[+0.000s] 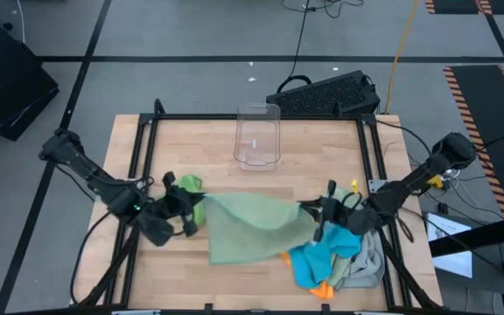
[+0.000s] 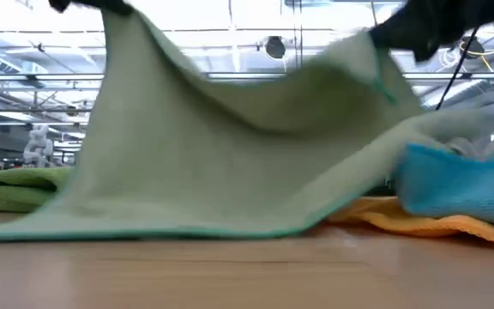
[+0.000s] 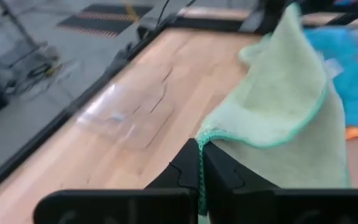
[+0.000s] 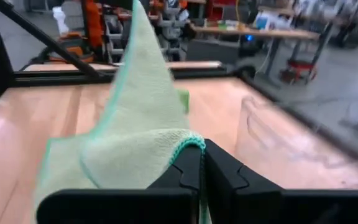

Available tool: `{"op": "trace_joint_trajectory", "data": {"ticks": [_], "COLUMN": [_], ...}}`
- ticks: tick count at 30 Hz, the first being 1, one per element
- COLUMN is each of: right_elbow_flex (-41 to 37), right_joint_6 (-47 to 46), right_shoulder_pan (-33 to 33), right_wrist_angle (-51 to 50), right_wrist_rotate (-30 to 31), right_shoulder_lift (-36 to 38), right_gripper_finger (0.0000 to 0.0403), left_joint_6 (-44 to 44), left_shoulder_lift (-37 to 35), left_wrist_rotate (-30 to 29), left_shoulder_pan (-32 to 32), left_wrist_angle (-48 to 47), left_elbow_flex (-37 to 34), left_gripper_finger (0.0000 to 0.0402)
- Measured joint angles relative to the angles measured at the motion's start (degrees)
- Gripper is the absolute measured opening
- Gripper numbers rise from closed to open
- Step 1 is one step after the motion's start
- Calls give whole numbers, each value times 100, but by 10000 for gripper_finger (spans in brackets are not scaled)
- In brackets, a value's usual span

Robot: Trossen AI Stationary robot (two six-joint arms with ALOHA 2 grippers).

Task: Fold microfiber towels
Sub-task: Fold the left light green towel

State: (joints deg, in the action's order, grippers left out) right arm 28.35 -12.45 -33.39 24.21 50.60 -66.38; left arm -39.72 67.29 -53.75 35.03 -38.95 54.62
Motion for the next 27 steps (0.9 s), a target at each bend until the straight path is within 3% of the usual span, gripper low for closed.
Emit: {"op": "trace_joint_trajectory", "data": {"ticks": [6, 12, 16, 20, 27], "right_elbow_flex": [-733, -839, -836, -788, 159], "right_joint_6": [-555, -1488, -1444, -1227, -1973], "right_shoulder_pan": [489, 707, 728, 809, 683], "right_wrist_angle": [412, 61, -45, -420, -1781], "right_wrist_rotate": [-269, -471, -587, -925, -1784], "right_shoulder_lift": [-8, -8, -4, 0, -586], "right_gripper_finger": [42, 130, 178, 190, 173], "left_joint_6": [-3, 14, -51, -116, -25], "left_shoulder_lift": [-2, -4, -4, -4, -4], "left_wrist_rotate": [503, 661, 877, 915, 882], "left_shoulder_pan": [-469, -727, -881, -929, -1047], "left_wrist_angle": [542, 1001, 1022, 1037, 1188], "left_elbow_flex": [-602, -1033, -1124, -1142, -1142], "left_gripper_finger": [4, 18, 15, 4, 18]}}
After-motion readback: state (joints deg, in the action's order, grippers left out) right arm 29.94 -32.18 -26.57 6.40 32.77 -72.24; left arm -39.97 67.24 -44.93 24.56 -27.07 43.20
